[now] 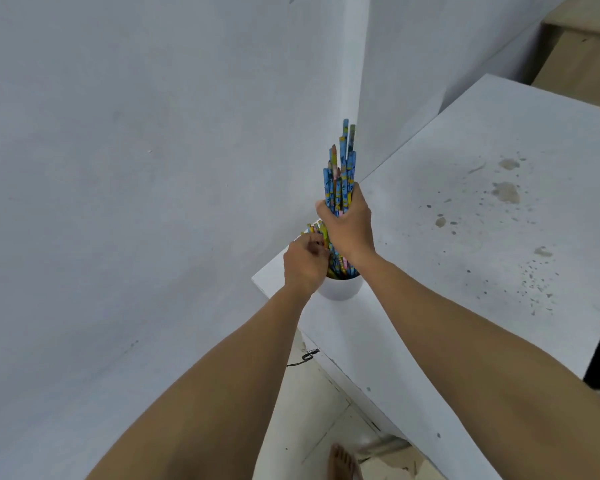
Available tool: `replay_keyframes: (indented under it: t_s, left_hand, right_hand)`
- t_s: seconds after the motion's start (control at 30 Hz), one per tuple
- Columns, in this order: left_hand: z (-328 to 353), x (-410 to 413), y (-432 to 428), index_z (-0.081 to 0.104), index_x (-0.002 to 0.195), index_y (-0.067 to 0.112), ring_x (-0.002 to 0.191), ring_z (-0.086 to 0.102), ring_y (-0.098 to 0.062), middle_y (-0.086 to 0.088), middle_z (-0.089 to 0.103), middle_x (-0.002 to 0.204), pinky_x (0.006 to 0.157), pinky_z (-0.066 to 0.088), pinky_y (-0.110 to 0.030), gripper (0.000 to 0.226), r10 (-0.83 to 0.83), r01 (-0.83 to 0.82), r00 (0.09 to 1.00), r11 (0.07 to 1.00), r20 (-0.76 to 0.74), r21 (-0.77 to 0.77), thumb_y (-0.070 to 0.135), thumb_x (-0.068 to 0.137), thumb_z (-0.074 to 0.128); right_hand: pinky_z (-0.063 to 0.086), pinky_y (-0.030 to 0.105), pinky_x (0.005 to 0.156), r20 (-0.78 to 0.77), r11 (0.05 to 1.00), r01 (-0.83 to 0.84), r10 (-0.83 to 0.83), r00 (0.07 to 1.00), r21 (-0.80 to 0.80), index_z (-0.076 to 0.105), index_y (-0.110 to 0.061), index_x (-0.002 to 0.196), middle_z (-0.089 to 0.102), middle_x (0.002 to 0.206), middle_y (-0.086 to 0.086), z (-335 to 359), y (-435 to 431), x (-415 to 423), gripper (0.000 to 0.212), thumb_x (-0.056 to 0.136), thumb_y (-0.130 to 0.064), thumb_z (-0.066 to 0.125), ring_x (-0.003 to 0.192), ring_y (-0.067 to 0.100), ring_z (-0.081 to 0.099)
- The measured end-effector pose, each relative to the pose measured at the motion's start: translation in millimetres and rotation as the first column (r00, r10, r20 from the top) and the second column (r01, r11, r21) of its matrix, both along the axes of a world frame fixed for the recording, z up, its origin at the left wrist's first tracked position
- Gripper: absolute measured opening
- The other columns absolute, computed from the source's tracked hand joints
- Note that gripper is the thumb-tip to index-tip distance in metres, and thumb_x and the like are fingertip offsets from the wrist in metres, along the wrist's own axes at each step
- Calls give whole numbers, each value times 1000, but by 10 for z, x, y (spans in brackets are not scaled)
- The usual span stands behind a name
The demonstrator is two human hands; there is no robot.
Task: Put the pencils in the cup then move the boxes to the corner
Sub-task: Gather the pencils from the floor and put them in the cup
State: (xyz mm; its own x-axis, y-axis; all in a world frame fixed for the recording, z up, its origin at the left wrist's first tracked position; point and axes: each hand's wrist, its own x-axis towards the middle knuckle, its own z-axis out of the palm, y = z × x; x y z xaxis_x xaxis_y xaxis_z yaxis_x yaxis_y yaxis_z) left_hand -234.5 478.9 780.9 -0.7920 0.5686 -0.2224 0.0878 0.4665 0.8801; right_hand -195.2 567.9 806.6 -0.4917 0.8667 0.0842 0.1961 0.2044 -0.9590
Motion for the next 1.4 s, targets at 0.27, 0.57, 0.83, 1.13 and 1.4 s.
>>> replay_keyframes:
  t_s: [0.27,0.57,0.83,1.13,1.4]
  left_hand:
    - [-31,-64,22,64,99,19,84,63,-15,0,67,88,70,52,-24,19,13,-13,1000,996,9,88,10,89,50]
    - [-69,-63,23,57,120,21,76,62,-14,-1,65,87,75,54,-27,35,-75,73,997,992,23,99,11,87,57]
    - [19,-40,74,49,128,23,75,61,-5,15,59,87,71,52,-21,39,-44,63,992,985,-120,160,13,90,55]
    - [-4,-157,225,31,149,22,146,21,-23,-4,23,159,119,22,-45,52,-57,66,951,998,-305,19,29,99,44]
    - [3,-178,256,42,143,21,123,52,-16,0,53,140,105,42,-29,43,-128,145,970,987,-209,72,20,101,37]
  right_hand:
    - [52,18,73,-3,1000,-25,25,1000,2,54,-16,115,61,89,-12,-99,47,-36,34,86,-27,66,80,3,62]
    - [56,44,81,156,994,-104,105,982,-19,55,-30,99,65,92,-9,-387,96,92,28,79,-44,68,91,15,63]
    - [49,18,85,49,996,-91,92,995,-15,51,-29,114,61,106,-9,-400,95,130,37,84,-36,71,101,8,59]
    - [32,30,100,167,960,109,-156,973,258,58,-22,119,56,125,-4,-570,278,118,29,93,-35,55,121,15,47]
    - [44,25,97,99,999,2,2,995,-38,54,-20,126,60,123,-4,-583,271,142,30,101,-30,42,109,7,54]
